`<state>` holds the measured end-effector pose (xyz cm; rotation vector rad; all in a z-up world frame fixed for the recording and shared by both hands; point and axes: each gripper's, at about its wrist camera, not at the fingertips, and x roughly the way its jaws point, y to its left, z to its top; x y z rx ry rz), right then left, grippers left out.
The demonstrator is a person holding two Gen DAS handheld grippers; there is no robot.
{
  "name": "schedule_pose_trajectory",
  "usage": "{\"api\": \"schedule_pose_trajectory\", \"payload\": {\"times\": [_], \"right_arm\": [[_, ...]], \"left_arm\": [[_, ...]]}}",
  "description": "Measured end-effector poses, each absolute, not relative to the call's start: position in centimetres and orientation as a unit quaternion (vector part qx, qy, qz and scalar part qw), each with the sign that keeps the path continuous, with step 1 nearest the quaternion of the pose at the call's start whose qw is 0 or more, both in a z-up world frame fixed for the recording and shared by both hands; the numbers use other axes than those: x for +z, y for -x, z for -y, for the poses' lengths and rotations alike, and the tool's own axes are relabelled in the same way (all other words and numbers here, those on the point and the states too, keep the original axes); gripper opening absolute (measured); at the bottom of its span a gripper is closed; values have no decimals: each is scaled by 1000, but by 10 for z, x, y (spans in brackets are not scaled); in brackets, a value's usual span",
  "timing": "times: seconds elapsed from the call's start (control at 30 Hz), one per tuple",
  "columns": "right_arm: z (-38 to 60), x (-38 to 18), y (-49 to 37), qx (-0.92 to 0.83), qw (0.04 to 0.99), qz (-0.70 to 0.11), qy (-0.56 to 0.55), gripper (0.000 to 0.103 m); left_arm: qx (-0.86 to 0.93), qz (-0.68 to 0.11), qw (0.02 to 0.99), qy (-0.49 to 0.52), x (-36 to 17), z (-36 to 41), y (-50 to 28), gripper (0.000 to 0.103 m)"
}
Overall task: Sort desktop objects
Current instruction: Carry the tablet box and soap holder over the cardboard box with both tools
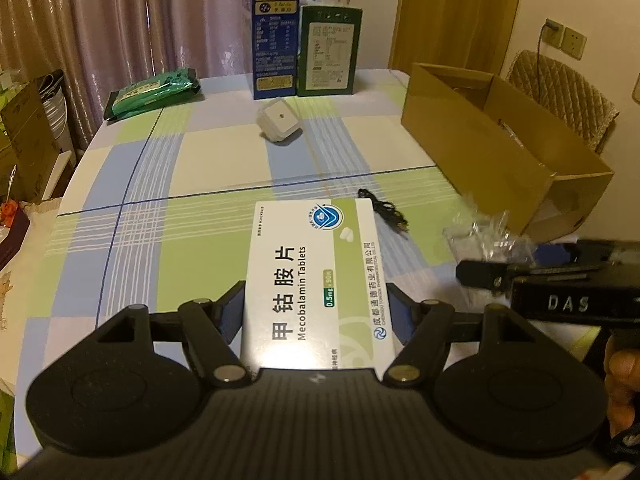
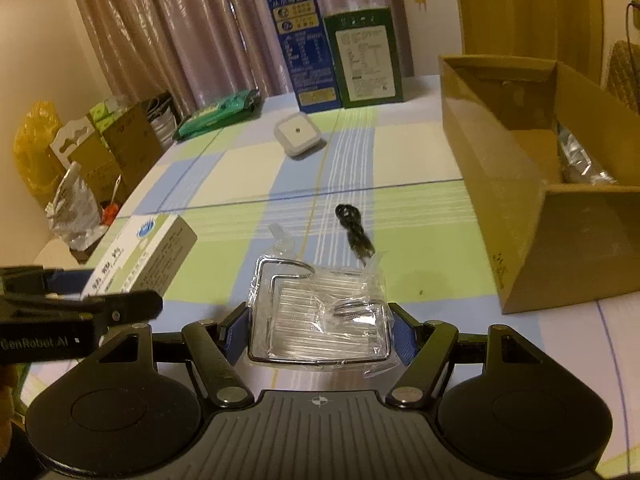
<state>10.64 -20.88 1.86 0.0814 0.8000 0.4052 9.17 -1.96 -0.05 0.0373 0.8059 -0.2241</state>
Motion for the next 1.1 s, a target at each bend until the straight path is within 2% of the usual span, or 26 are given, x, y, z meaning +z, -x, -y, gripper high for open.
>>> {"api": "schedule_pose_trajectory", "payload": {"times": [0.57, 1.1], "right_arm": [[291, 84, -89, 125, 937, -322, -44, 67], [339, 96, -91, 98, 945, -307, -51, 67]], "left_arm": [[-160, -357, 920, -20, 41, 85, -84, 67], [-202, -351, 913, -45, 57, 149, -95, 67]]}}
